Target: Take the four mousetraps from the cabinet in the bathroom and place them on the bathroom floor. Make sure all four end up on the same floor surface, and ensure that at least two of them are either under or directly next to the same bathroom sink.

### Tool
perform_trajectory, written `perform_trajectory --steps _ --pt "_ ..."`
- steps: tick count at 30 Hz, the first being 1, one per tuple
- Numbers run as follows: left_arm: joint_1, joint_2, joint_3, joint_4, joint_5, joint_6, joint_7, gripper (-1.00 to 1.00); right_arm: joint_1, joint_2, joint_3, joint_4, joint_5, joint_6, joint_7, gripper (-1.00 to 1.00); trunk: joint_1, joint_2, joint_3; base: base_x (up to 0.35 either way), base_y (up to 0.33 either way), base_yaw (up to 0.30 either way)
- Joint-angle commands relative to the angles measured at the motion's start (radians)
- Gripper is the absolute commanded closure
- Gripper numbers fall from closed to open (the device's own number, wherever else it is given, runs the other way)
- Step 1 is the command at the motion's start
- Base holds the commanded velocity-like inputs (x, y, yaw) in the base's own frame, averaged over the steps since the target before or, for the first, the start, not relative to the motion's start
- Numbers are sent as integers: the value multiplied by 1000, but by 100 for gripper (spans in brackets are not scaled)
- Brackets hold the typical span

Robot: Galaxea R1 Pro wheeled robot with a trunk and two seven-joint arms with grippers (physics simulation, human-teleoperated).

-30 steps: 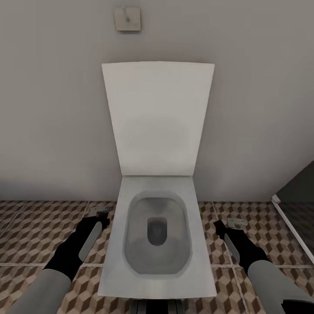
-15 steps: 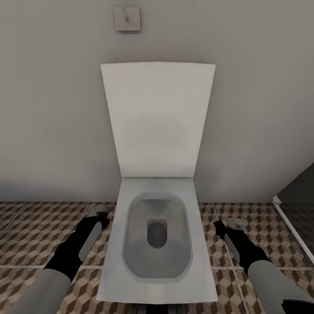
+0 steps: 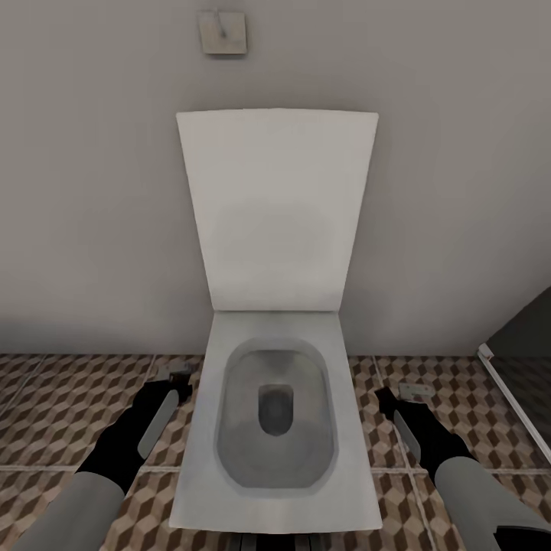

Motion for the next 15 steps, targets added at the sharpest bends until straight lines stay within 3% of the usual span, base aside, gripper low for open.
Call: perform_trajectory --steps 1,9,15 --pt "-1 2 -4 3 11 1 9 100 0 0 0 1 -9 4 -3 100 0 0 -1 0 0 0" --pt "-1 20 -4 132 15 -39 1 100 -1 -2 -1 70 -14 -9 -1 100 0 0 -1 0 0 0" --pt "-1 17 -8 312 13 -203 -3 100 -1 0 -1 204 -13 -119 2 100 0 0 -1 0 0 0"
